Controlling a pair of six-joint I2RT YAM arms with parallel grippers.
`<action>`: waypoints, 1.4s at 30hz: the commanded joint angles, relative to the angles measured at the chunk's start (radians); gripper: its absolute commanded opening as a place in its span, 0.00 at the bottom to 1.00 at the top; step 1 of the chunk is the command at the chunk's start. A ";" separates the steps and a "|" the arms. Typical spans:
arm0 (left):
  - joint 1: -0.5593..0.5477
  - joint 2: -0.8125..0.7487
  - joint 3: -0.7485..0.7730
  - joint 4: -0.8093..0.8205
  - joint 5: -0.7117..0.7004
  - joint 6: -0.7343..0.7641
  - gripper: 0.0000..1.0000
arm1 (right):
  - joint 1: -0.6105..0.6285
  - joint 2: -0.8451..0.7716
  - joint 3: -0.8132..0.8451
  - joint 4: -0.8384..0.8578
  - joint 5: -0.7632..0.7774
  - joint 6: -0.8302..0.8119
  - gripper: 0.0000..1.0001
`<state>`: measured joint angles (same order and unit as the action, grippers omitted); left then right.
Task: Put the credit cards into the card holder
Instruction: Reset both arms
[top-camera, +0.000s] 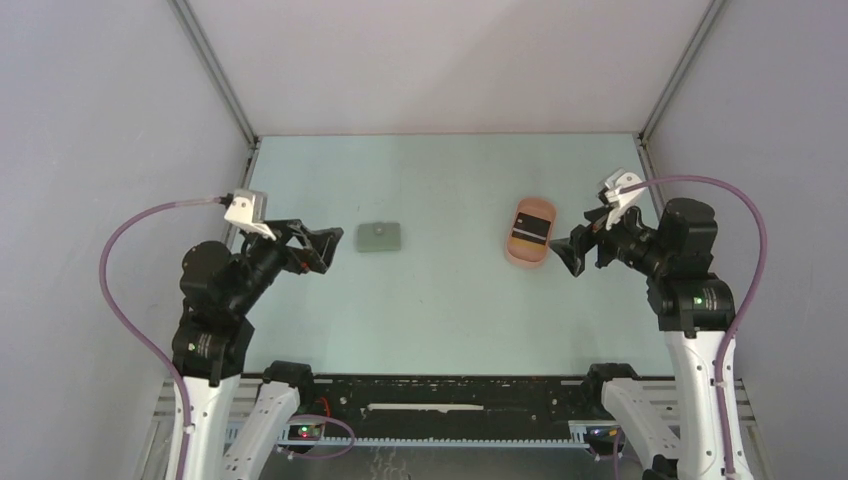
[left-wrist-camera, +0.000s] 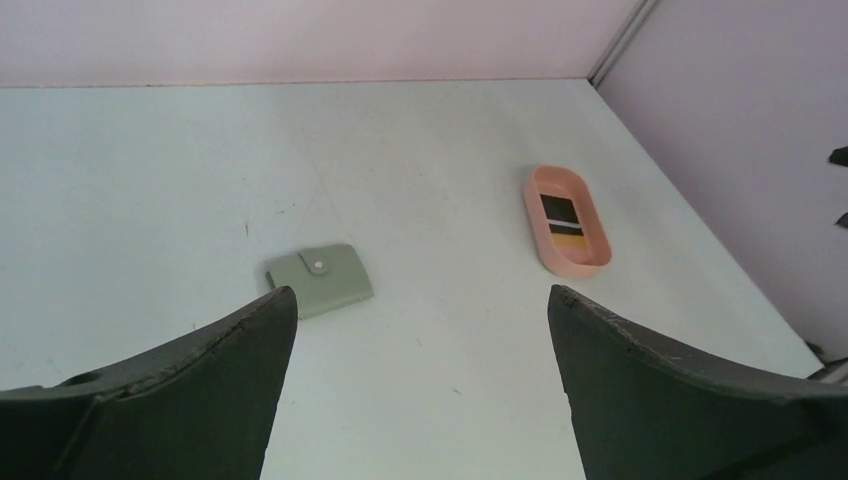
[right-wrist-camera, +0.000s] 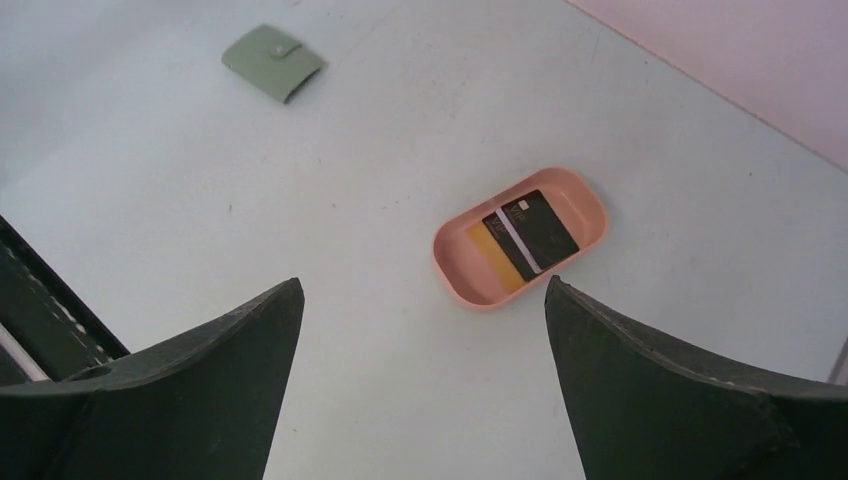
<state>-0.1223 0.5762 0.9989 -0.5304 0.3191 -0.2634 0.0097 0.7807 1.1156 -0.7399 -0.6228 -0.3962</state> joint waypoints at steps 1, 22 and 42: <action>-0.004 -0.038 -0.073 0.006 -0.009 0.058 1.00 | -0.079 -0.017 0.023 0.057 -0.059 0.209 1.00; -0.004 -0.037 -0.162 0.169 0.267 -0.091 1.00 | -0.305 -0.123 -0.136 0.324 -0.114 0.590 1.00; -0.004 -0.074 -0.200 0.206 0.204 -0.140 1.00 | -0.326 -0.118 -0.138 0.331 -0.201 0.543 1.00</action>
<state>-0.1223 0.5110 0.8169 -0.3599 0.5209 -0.3950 -0.3092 0.6685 0.9768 -0.4419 -0.7898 0.1734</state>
